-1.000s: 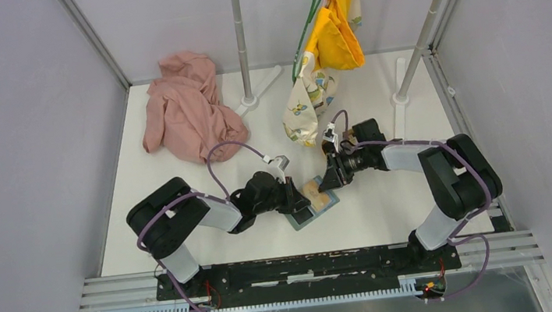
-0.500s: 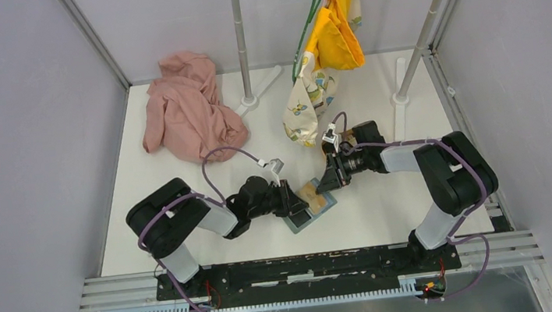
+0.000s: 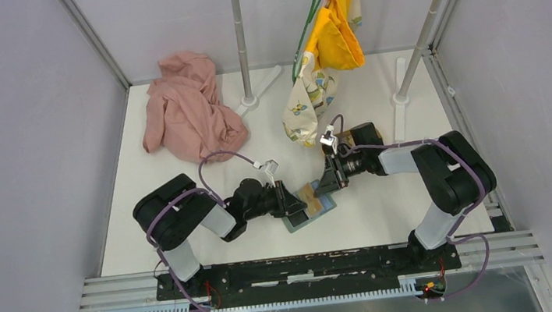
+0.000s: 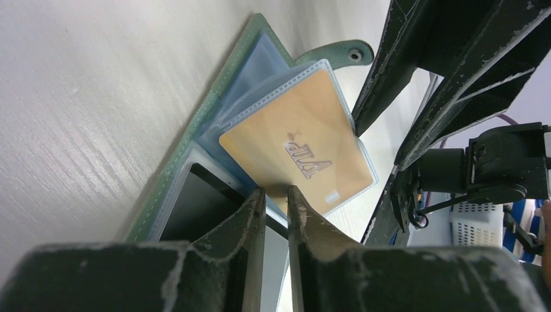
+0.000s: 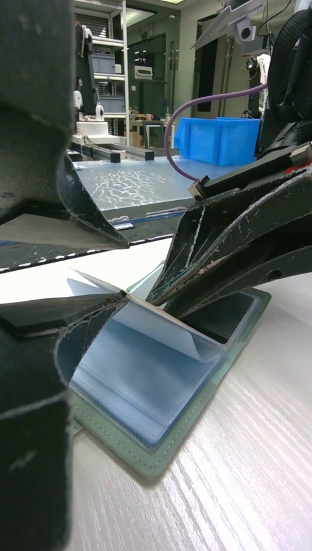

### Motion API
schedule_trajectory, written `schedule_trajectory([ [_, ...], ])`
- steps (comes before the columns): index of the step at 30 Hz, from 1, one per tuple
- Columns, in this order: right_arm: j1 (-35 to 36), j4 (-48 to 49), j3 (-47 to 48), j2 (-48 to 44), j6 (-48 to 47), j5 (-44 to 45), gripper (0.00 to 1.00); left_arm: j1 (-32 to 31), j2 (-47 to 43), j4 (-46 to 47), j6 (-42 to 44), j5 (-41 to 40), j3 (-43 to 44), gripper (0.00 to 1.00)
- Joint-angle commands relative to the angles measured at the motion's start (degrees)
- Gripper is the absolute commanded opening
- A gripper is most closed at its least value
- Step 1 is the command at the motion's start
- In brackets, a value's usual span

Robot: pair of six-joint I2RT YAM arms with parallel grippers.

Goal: Put the credit cards into the card holder
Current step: Insert the credit card into the card holder.

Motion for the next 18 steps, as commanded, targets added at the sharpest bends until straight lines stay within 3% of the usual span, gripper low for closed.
schedule_trajectory([
  [1,1.18,2.12,-0.52,0.9,0.74,-1.14,0.38,0.59,0.69,10.66,-3.22,2.01,-0.33,0.26],
  [18,5.69,7.71,-0.57,2.37,3.3,-3.53,0.44,1.36,0.8,15.12,-4.75,2.19,-2.62,0.25],
])
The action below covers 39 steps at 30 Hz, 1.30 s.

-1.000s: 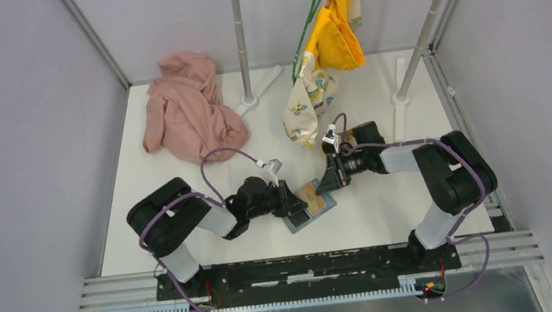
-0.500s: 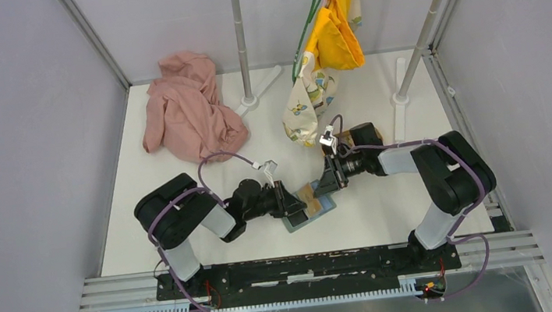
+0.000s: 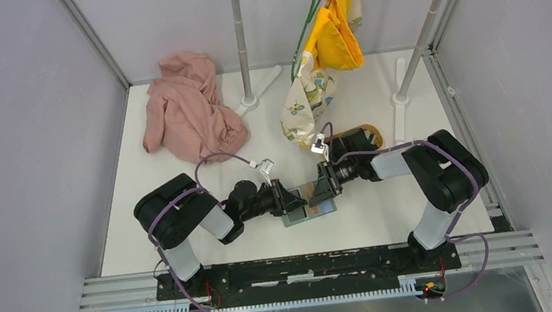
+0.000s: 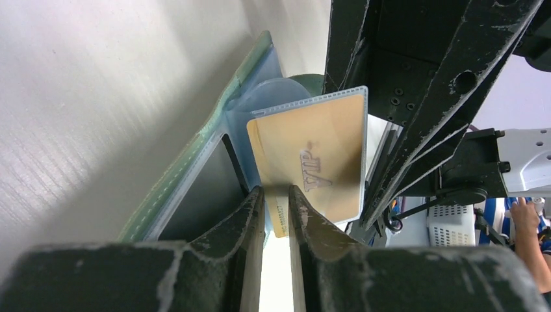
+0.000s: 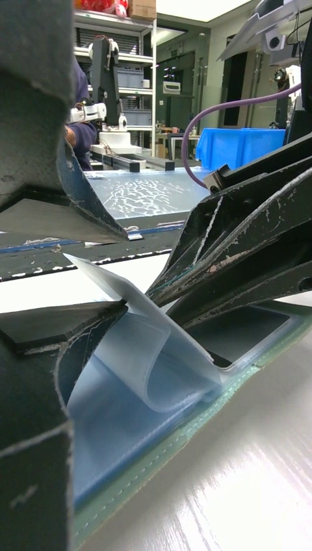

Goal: Put the credit cards into the card holder
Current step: Insert the credit card into the card holder.

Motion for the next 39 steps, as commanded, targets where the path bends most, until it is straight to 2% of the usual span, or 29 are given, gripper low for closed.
schedule_trajectory([
  [1,1.23,3.53,0.51,0.0,0.16,-2.0,0.44,0.43,-0.1,6.43,-1.78,1.12,-0.52,0.26],
  [4,1.62,3.21,0.77,-0.45,-0.77,-1.32,0.45,0.61,-0.31,6.36,-1.78,1.12,-0.74,0.28],
  [11,2.06,-0.04,2.76,-0.55,-4.67,-0.17,0.49,0.92,-0.8,6.19,-2.11,0.78,-1.48,0.4],
  [14,2.2,-0.34,3.4,-0.39,-5.43,-0.42,0.5,1.05,-1.59,5.91,-2.14,0.53,-1.91,0.41],
  [28,2.16,-1.97,5.01,1.09,-7.14,0.32,0.51,1.94,-7.23,-2.62,-0.32,-1.49,-2.48,0.41],
  [39,2.23,-2.66,6.24,2.29,-7.55,1.28,0.49,2.18,-9.47,-10.35,0.8,-3.01,-0.92,0.32],
])
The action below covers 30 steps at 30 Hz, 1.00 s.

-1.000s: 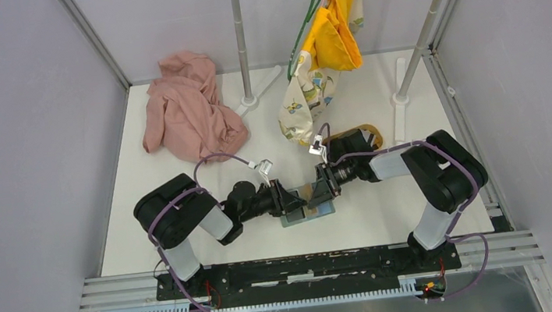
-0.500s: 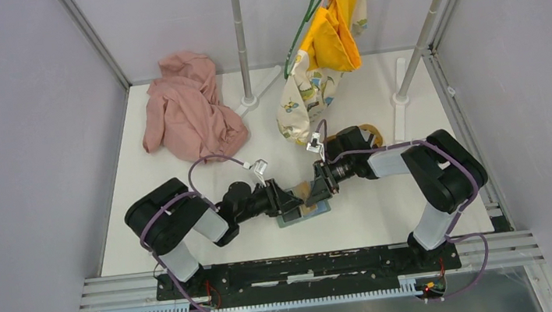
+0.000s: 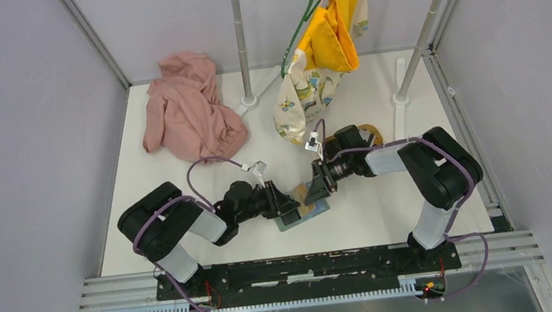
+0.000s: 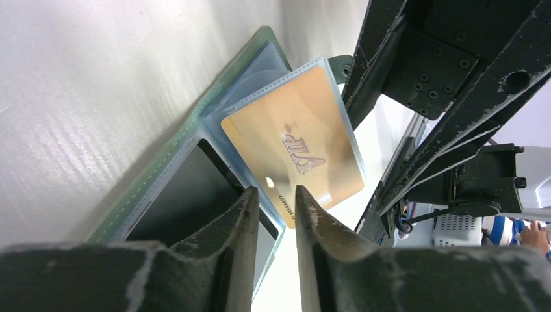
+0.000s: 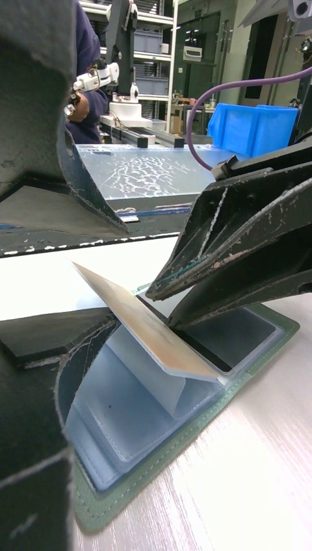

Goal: Put the credit cards into the card holder
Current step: Insert the credit card into the card holder.

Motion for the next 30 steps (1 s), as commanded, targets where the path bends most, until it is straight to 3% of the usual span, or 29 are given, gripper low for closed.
schedule_trajectory([
  [1,0.14,0.46,2.07,0.42,-1.19,0.72,0.49,0.47,-2.71,-1.87,1.66,-1.06,1.96,0.31],
  [12,0.19,-5.32,4.22,1.13,-5.21,9.2,0.38,0.58,-7.8,-8.94,4.33,-2.96,2.53,0.33],
  [22,-0.06,-12.0,6.21,-2.09,-9.88,19.59,0.14,0.57,-21.48,-28.57,11.2,-11.0,2.76,0.4],
  [30,-1.38,-14.83,6.75,-5.86,-11.52,22.32,0.12,0.64,-21.96,-33.2,12.11,-11.76,2.41,0.41],
])
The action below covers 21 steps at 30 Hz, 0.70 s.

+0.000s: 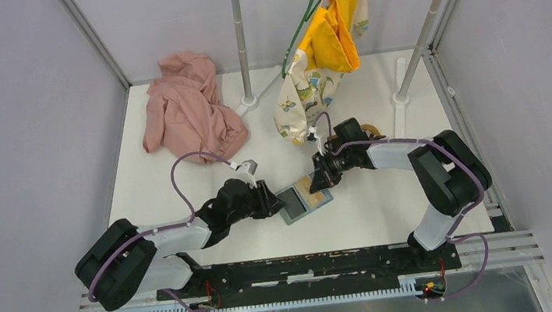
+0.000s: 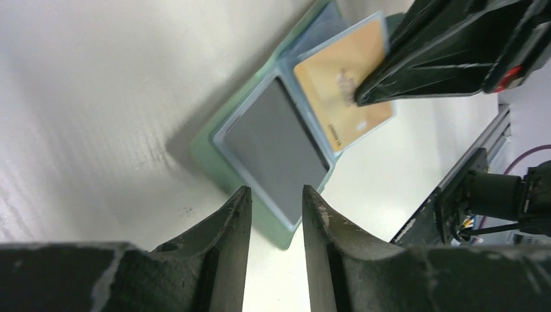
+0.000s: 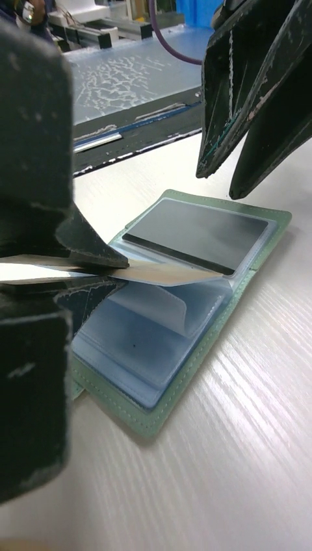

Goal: Put the credit cards into the card holder
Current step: Insert the credit card into the card holder.

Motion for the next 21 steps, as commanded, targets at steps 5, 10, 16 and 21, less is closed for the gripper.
schedule_trajectory([
  [5,-1.11,0.52,0.93,-3.06,-0.81,-0.59,0.24,0.28,2.41,-2.44,3.42,-1.97,1.32,0.4],
  [10,0.65,3.52,0.45,-1.25,1.6,-6.37,0.36,0.28,4.58,-1.23,3.45,-1.5,1.74,0.4],
  [16,4.35,6.46,0.77,0.39,2.62,-10.12,0.43,0.29,6.26,0.01,3.18,-0.94,1.82,0.39],
  [21,5.35,5.91,1.22,1.83,1.84,-9.1,0.45,0.3,5.77,-0.56,3.31,-1.68,1.66,0.39],
])
